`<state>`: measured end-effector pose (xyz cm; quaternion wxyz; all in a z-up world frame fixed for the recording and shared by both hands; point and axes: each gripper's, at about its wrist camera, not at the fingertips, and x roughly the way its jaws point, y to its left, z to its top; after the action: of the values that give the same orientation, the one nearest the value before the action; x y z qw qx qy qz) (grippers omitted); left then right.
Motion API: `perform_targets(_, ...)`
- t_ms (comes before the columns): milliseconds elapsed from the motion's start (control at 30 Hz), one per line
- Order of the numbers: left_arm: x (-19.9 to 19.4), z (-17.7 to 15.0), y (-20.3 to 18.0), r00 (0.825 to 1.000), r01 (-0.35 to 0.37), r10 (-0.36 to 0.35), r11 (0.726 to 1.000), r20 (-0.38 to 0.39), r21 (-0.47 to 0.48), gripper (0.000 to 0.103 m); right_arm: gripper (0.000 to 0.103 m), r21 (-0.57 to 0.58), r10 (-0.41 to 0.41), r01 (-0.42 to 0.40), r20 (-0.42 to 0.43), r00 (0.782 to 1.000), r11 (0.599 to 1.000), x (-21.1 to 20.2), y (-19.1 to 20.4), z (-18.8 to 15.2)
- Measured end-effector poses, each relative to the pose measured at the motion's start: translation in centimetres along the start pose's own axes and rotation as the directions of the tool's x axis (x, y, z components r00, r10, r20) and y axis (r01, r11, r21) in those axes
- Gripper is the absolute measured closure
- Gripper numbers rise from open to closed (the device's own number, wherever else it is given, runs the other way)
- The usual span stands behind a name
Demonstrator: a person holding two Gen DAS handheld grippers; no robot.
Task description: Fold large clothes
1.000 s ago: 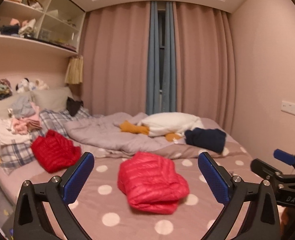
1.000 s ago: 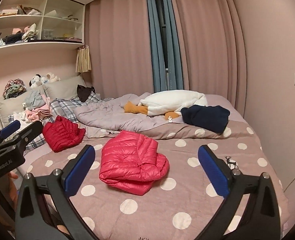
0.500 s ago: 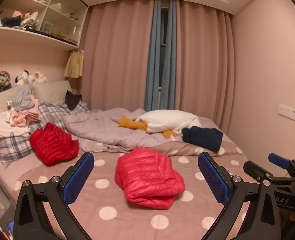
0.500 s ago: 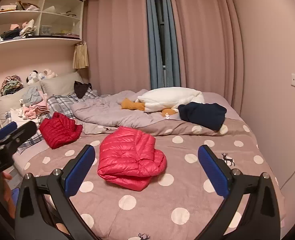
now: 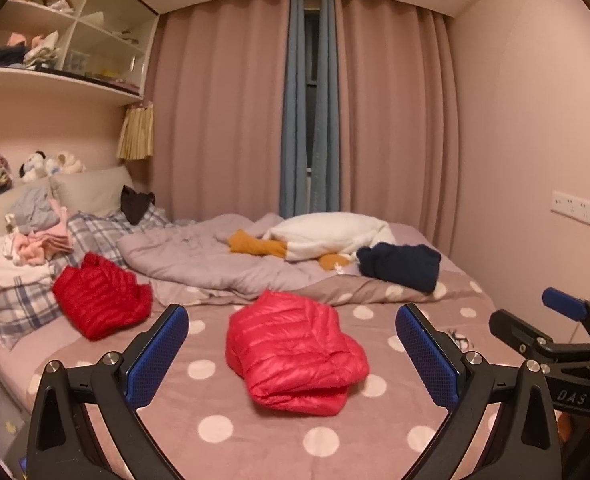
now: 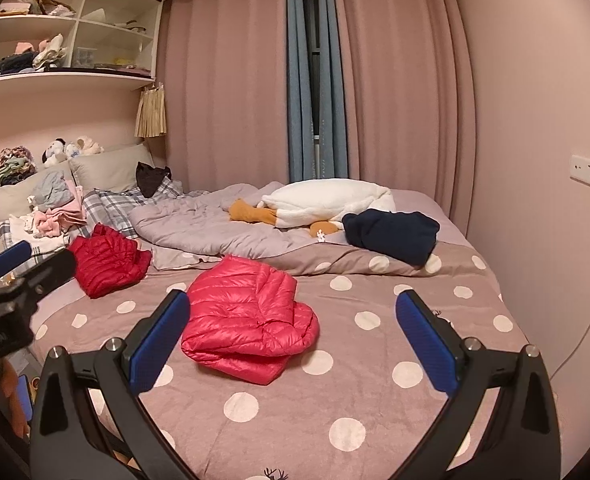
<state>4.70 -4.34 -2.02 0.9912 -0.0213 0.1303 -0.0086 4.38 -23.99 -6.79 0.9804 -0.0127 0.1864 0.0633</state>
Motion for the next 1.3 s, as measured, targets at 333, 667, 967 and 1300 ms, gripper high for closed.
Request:
perform_targets(333, 0.7, 0.1, 0.6, 1.000, -0.027, 0.027, 1.000, -0.001, -0.016, 0.001, 0.000, -0.024, 0.002, -0.002, -0.002, 1.000, 1.000, 0.6, 0.3, 0.3)
perform_targets(667, 1.5, 0.2, 2.0, 0.998, 0.058, -0.057, 0.992, 0.012, -0.108, 0.001, 0.000, -0.011, -0.004, 0.004, -0.016, 1.000, 1.000, 1.5, 0.4, 0.1)
perform_targets(967, 2.7, 0.1, 0.5, 0.999, -0.018, 0.017, 0.999, -0.036, -0.027, 0.001, 0.000, 0.022, -0.028, 0.029, -0.040, 0.999, 0.999, 2.5, -0.4, 0.1)
perform_targets(1300, 3.3, 0.1, 1.0, 0.998, -0.033, 0.030, 0.997, -0.057, -0.062, 0.001, 0.000, 0.021, -0.042, 0.043, -0.047, 0.998, 0.999, 3.1, -0.9, 0.1)
